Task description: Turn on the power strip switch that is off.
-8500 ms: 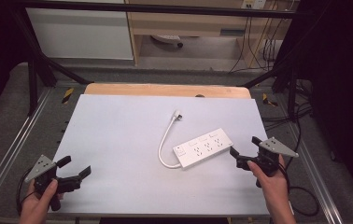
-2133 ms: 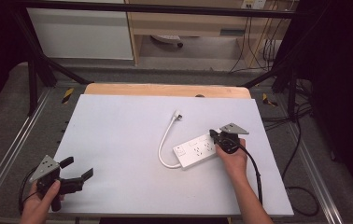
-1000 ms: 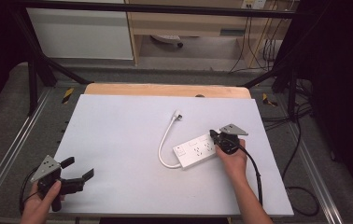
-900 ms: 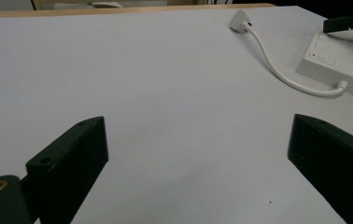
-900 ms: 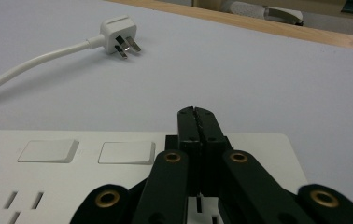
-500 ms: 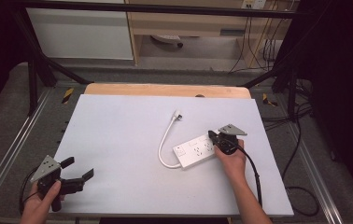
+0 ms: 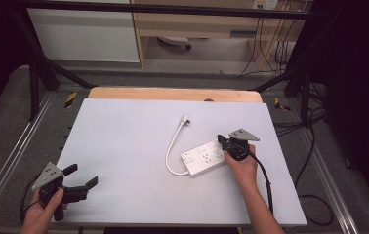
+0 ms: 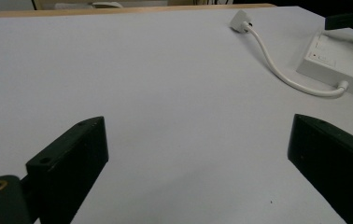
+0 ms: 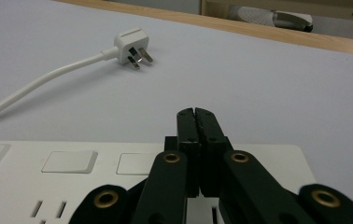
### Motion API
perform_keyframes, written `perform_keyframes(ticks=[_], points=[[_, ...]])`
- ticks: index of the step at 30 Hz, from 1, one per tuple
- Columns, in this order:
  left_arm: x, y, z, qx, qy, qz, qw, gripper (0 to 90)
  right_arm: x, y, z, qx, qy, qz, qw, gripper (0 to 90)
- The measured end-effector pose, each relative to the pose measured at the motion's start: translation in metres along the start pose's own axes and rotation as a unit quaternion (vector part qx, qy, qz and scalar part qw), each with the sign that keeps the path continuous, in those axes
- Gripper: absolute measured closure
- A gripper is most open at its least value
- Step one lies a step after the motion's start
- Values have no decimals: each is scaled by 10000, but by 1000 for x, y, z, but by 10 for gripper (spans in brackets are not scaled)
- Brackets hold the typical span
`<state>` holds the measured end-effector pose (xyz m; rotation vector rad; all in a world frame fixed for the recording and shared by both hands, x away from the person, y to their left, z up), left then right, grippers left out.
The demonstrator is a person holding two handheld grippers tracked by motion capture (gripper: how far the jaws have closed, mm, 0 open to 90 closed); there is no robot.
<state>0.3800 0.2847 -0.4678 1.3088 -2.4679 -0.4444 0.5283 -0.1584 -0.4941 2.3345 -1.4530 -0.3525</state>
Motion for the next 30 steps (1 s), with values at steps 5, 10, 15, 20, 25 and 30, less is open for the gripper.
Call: perform_keyframes(ticks=[5, 10, 15, 20, 25, 30], points=[[0, 0, 0, -4, 0, -3, 10000, 54, 1, 1, -2, 32, -45, 9, 10000, 878], [0, 0, 0, -3, -1, -6, 10000, 54, 0, 2, -5, 53, -80, -22, 10000, 859], [0, 0, 0, -2, 10, -3, 10000, 54, -1, 2, -7, 72, -106, -31, 9999, 850], [0, 0, 0, -3, 2, -8, 10000, 54, 0, 3, -8, 87, -127, -29, 9999, 834], [-1, 0, 0, -4, 3, -11, 10000, 53, 0, 4, -9, 74, -158, -44, 9998, 816], [-1, 0, 0, -5, 16, -7, 10000, 53, 1, 6, -12, 121, -175, -50, 9998, 784]])
Point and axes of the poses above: each handheld gripper's, and its own axes: y roughly backward along the jaws, z roughly out of its underside, x roughly to its right, the point moved 10 cm from there along -y, roughly forward along the jaws, and after that the axes turned 2 degrees about z, right-handed, at the moved point
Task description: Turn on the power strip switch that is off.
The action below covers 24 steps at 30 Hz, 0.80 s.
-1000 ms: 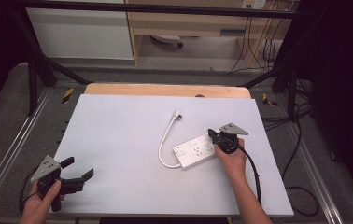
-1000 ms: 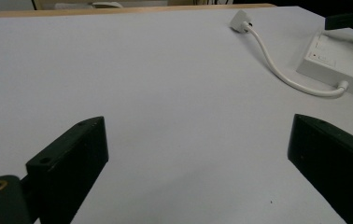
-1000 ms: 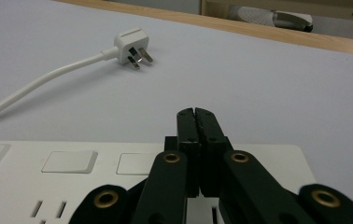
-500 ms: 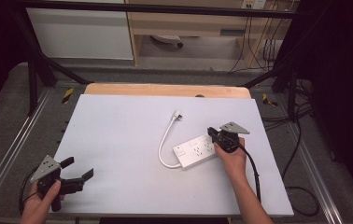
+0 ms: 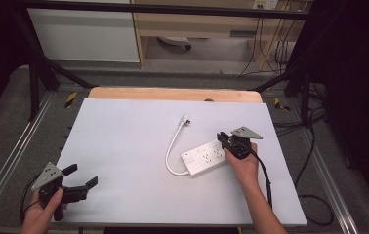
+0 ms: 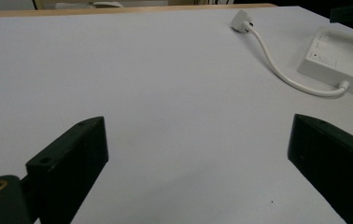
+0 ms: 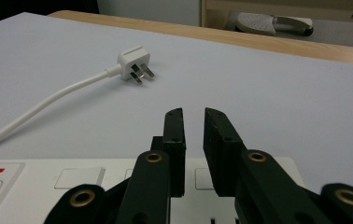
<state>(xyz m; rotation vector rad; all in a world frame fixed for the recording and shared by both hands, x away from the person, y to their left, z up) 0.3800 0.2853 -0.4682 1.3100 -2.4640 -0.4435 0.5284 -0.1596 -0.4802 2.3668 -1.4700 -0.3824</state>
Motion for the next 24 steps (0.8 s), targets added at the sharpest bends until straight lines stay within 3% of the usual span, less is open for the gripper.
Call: perform_keyframes(ticks=[10, 24], points=[[0, 0, 0, -6, 4, 2, 10000, 53, -1, 11, -13, 149, 12, -45, 9999, 775], [0, 0, 0, -7, 9, -2, 10000, 53, -5, 29, -36, 370, 44, -144, 9992, 677]])
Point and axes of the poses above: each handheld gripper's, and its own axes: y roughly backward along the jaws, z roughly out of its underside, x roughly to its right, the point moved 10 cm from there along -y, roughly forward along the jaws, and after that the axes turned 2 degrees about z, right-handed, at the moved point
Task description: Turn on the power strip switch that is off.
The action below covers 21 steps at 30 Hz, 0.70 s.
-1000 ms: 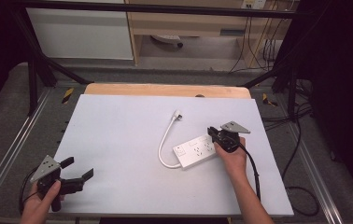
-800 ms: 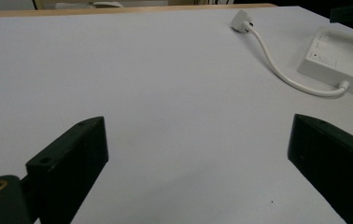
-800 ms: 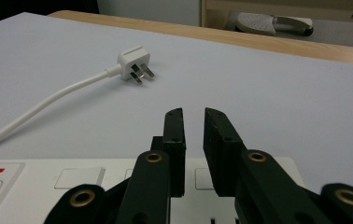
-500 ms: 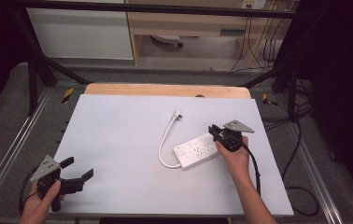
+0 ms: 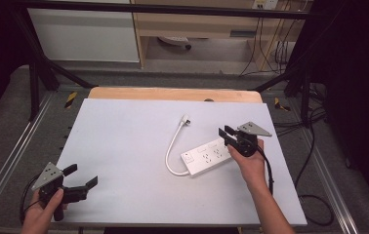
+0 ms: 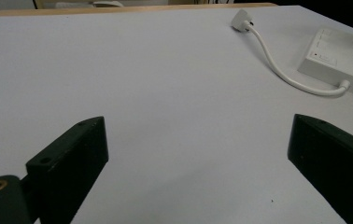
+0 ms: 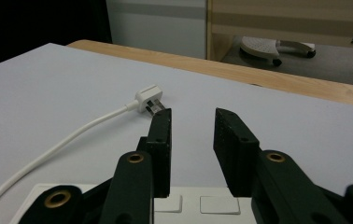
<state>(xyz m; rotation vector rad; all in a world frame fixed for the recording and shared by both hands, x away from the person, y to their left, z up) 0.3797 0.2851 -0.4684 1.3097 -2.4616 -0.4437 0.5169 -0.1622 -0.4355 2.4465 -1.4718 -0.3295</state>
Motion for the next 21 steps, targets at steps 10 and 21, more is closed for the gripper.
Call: perform_keyframes(ticks=[10, 21], points=[[0, 0, 0, -8, 1, -2, 10000, 54, -4, 10, -11, 42, 1, -54, 10000, 569], [0, 0, 1, -25, -9, -9, 10000, 54, -6, 23, -16, 40, -52, -127, 9999, 412]])
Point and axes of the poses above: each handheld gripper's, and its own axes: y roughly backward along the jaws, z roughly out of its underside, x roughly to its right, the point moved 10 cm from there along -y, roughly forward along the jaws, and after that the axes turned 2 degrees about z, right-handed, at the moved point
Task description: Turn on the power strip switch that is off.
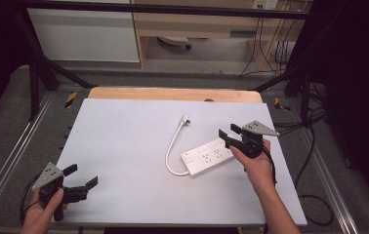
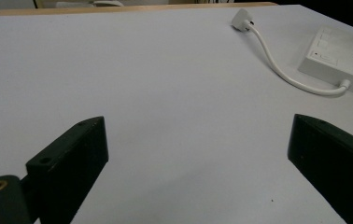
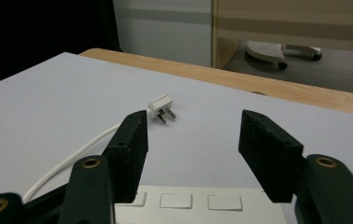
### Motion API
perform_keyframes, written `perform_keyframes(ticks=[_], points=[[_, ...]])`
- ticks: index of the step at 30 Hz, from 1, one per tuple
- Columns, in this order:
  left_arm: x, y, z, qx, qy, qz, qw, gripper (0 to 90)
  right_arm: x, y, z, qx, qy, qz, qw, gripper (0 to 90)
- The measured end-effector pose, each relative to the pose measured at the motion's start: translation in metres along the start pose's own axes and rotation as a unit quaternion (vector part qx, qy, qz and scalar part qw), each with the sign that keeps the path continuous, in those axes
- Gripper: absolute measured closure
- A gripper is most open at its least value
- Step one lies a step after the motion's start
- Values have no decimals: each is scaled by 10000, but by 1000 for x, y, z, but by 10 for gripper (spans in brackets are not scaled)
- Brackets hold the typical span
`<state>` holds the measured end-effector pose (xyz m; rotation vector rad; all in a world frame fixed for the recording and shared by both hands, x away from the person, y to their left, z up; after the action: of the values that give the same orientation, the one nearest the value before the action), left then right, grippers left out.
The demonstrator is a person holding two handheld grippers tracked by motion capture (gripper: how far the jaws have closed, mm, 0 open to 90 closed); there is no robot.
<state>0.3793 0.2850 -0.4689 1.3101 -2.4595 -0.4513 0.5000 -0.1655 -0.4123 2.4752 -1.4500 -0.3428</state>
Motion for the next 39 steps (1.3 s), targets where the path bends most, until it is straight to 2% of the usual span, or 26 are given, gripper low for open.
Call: perform_keyframes(ticks=[12, 19, 23, 29, 33, 39], points=[[0, 0, 0, -9, 3, -5, 10000, 53, 7, 18, -2, 19, -64, 83, 9999, 251], [1, 0, 0, -13, -6, -12, 10000, 53, 12, 28, -2, 63, -124, 136, 9998, 95], [1, 0, 0, -15, -6, -12, 10000, 53, 13, 36, -2, 174, -110, 143, 9997, 44], [1, 0, 0, -17, -18, -11, 10000, 53, 15, 51, 8, 290, 92, 164, 9994, 23], [1, 0, 0, -7, -20, -13, 10000, 54, 18, 57, 16, 312, 97, 201, 9993, 23], [1, 0, 0, -10, -18, -23, 10000, 53, 33, 70, 36, 235, 34, 315, 9992, 31]])
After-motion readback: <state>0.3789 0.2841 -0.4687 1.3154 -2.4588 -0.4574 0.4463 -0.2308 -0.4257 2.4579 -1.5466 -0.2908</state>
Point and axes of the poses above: each handheld gripper's, and its own axes: y roughly backward along the jaws, z roughly out of its underside, x roughly to its right, the point moved 10 cm from there along -y, roughly forward along the jaws, and after that the axes turned 2 degrees about z, right-handed, at the moved point
